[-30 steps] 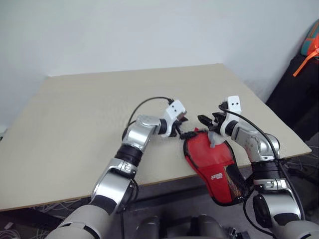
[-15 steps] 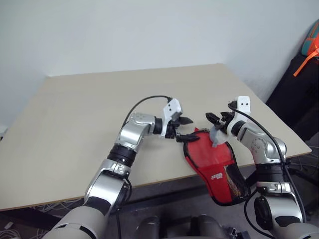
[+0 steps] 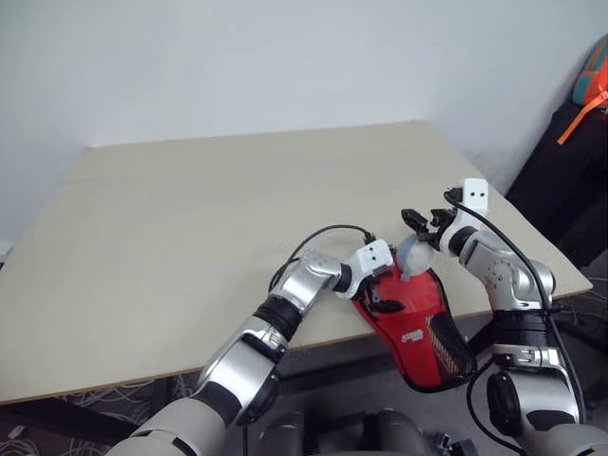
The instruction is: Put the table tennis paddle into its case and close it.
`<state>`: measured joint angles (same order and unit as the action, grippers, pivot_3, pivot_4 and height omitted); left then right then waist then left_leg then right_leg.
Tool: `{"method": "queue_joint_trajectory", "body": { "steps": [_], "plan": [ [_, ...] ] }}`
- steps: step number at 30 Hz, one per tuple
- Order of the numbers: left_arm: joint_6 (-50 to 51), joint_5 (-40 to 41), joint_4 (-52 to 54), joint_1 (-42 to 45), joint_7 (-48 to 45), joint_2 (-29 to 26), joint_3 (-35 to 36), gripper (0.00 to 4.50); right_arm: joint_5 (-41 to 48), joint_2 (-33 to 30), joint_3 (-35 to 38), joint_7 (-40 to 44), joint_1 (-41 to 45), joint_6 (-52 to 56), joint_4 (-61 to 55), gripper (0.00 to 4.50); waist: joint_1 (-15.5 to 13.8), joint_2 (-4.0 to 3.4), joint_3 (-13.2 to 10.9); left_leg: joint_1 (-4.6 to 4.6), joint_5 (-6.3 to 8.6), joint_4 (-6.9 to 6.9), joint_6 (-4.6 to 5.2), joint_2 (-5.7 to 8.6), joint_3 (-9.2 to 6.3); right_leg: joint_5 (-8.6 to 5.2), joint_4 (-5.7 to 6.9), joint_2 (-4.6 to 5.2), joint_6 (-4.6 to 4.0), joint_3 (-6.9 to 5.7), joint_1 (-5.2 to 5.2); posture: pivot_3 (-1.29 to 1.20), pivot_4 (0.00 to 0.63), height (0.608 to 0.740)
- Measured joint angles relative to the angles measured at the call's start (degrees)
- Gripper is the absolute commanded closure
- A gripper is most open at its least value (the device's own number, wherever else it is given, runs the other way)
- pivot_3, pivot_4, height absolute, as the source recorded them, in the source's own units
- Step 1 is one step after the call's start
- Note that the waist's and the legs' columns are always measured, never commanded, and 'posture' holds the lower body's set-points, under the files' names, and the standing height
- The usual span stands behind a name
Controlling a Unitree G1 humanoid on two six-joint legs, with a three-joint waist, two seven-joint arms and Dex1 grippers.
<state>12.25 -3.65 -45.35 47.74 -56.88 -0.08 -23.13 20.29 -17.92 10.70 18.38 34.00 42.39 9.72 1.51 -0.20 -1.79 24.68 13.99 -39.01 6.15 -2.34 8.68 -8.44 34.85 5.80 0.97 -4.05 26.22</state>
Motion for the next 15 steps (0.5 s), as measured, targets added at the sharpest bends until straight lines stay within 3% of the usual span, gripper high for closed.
{"method": "queue_joint_trajectory", "body": {
  "steps": [15],
  "plan": [
    [1.48, -0.82, -0.67, 0.95, -0.60, 0.00, -0.92, 0.05, 5.97, -10.81, 1.38, 4.61, -3.86, 22.24, -9.90, 0.35, -0.10, 0.02, 0.04, -0.07, 0.05, -0.03, 0.06, -0.02, -0.12, -0.01, -0.05, 0.03, 0.00, -0.07, -0.11, 0.00, 0.000, 0.740]
  ]
}}
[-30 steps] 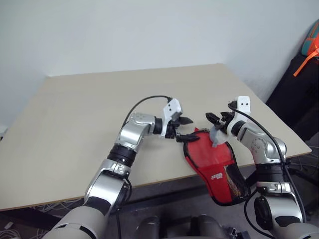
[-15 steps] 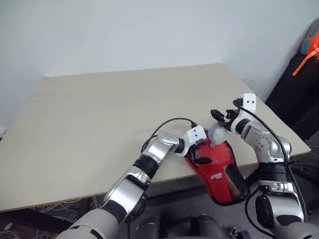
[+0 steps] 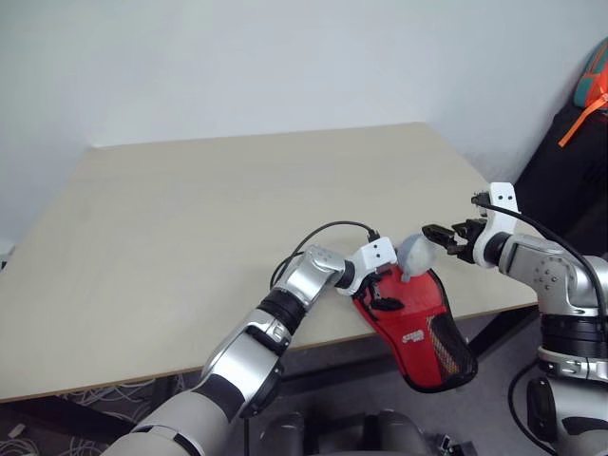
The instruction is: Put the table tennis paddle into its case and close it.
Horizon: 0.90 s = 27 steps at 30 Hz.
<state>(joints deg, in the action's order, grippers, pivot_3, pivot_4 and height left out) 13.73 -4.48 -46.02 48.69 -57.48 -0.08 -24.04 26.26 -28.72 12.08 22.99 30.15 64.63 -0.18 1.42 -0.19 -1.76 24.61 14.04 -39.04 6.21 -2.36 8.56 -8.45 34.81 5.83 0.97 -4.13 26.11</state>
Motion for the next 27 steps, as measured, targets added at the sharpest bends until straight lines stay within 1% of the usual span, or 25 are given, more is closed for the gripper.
{"method": "queue_joint_trajectory", "body": {
  "steps": [9, 14, 18, 21, 22, 27],
  "plan": [
    [-0.49, -0.05, -0.02, -0.59, 1.57, 0.72, 0.16, 0.05, 1.23, 7.72, -0.17, -2.04, -0.32, 1.31, 0.14, 0.35, -0.16, -0.01, 0.01, 0.01, 0.02, -0.08, 0.03, 0.00, -0.04, 0.00, 0.01, 0.01, 0.00, -0.05, -0.04, 0.00, 0.000, 0.740],
    [-0.69, -0.03, -0.39, -0.59, 1.73, 0.76, 0.50, 0.05, 0.07, 8.25, -2.30, -2.41, -1.72, -0.14, 0.16, 0.35, -0.13, 0.00, 0.02, -0.01, 0.02, -0.08, 0.03, -0.01, -0.06, 0.00, 0.00, 0.01, 0.00, -0.07, -0.04, 0.00, 0.000, 0.740],
    [-0.73, 0.01, -0.80, -0.57, 2.38, 0.79, 0.99, 0.05, -3.55, 6.10, -7.83, -2.64, -2.96, -1.45, 0.78, 0.35, -0.10, 0.01, 0.04, -0.04, 0.03, -0.08, 0.02, -0.03, -0.06, 0.00, 0.00, 0.02, 0.00, -0.08, -0.03, 0.00, 0.000, 0.740],
    [-0.74, 0.01, -1.14, -0.56, 2.88, 0.80, 1.44, 0.00, -4.69, 4.76, -9.97, -1.61, -3.68, -2.80, 0.74, 0.92, -0.10, 0.04, 0.07, -0.07, 0.03, -0.08, 0.02, -0.04, -0.06, 0.00, 0.00, 0.02, 0.00, -0.09, -0.05, 0.00, 0.000, 0.740],
    [-0.74, 0.03, -1.22, -0.55, 2.99, 0.82, 1.55, 0.00, -4.87, 4.77, -10.06, -1.61, -3.75, -3.20, 0.72, 1.27, -0.10, 0.04, 0.08, -0.08, 0.03, -0.08, 0.02, -0.05, -0.06, 0.00, 0.00, 0.02, 0.00, -0.11, -0.06, 0.00, 0.000, 0.740],
    [-0.73, 0.03, -1.40, -0.54, 3.29, 0.99, 1.96, 0.00, -5.29, 4.81, -9.77, -1.81, -3.67, -4.91, 1.11, 2.68, -0.11, 0.05, 0.08, -0.07, 0.03, -0.08, 0.02, -0.05, -0.06, 0.00, -0.01, 0.04, 0.00, -0.14, -0.05, 0.00, 0.000, 0.740]
  ]
}}
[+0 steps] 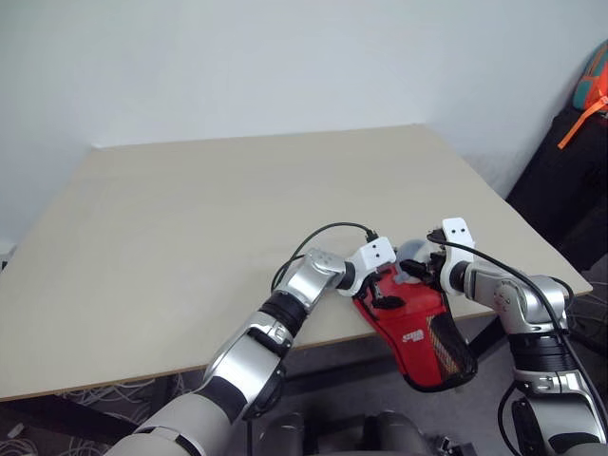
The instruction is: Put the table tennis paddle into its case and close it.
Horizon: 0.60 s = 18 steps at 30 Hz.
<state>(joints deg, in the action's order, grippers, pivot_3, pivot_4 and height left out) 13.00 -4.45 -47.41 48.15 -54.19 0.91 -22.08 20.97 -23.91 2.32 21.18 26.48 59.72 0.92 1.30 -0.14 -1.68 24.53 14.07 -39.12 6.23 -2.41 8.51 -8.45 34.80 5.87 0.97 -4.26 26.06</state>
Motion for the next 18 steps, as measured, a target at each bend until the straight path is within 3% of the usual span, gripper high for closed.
{"method": "queue_joint_trajectory", "body": {
  "steps": [2, 7, 18],
  "plan": [
    [0.02, 0.00, -0.02, 0.00, 0.02, 0.09, 0.01, 0.00, -0.44, 0.01, 0.46, -0.19, 0.16, -1.19, 0.75, 3.25, 0.00, 0.00, 0.00, 0.00, 0.00, 0.00, 0.00, 0.00, 0.00, 0.00, 0.00, 0.00, 0.00, -0.01, 0.00, 0.00, 0.000, 0.740],
    [0.53, 0.00, 0.23, -0.07, -0.09, 0.28, 0.00, 0.00, -1.67, -0.02, 1.55, -1.80, 2.11, -4.84, 5.23, 4.06, 0.00, -0.02, -0.01, 0.02, 0.00, 0.01, 0.00, 0.00, 0.03, 0.00, 0.00, 0.02, 0.00, 0.00, 0.04, 0.00, 0.000, 0.740],
    [1.34, 0.14, 0.87, -0.33, -0.12, 0.40, 0.30, 0.00, -4.57, -11.91, 0.06, 3.77, 1.96, -8.87, 9.63, 4.12, -0.20, -0.06, -0.03, 0.07, 0.03, -0.01, 0.04, 0.04, 0.02, 0.00, -0.03, 0.07, 0.00, -0.03, 0.05, 0.00, 0.000, 0.740]
  ]
}}
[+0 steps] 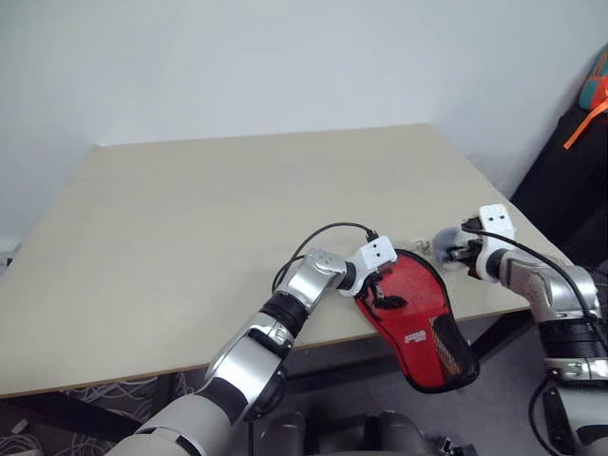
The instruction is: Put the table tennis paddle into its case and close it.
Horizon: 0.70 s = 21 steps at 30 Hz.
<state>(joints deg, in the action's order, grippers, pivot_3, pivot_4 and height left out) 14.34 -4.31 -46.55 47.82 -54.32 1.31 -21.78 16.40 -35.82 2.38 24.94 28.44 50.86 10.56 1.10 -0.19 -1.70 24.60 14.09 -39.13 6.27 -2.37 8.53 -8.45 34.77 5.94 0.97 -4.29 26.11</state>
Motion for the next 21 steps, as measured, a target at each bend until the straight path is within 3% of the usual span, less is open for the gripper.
{"method": "queue_joint_trajectory", "body": {
  "steps": [8, 14, 21],
  "plan": [
    [0.03, 0.19, -0.39, 0.08, 0.41, 0.56, 0.17, 0.00, -0.10, -15.26, -1.58, 14.23, -9.69, -2.93, -7.29, 4.12, -0.50, 0.00, -0.03, 0.02, 0.06, -0.05, 0.08, 0.03, -0.04, -0.03, -0.05, 0.03, 0.04, -0.01, -0.02, 0.00, 0.000, 0.740],
    [0.01, 0.38, -1.08, 0.29, 0.65, 1.18, 0.29, 0.00, 1.24, -24.39, 2.29, 22.88, -20.74, -6.11, -13.21, 4.12, -1.53, 0.11, -0.12, 0.02, 0.09, -0.10, 0.10, 0.06, -0.15, -0.08, -0.07, 0.09, 0.11, -0.09, -0.04, 0.00, 0.000, 0.740],
    [-0.12, 0.49, -2.17, 0.46, 1.29, 1.65, 0.65, 0.00, 3.22, -28.64, 8.12, 30.70, -33.07, -8.45, -20.83, 4.12, -1.62, 0.17, -0.15, -0.04, 0.13, -0.23, 0.07, 0.04, -0.44, -0.08, -0.14, 0.13, 0.12, -0.39, -0.29, 0.00, 0.000, 0.740]
  ]
}}
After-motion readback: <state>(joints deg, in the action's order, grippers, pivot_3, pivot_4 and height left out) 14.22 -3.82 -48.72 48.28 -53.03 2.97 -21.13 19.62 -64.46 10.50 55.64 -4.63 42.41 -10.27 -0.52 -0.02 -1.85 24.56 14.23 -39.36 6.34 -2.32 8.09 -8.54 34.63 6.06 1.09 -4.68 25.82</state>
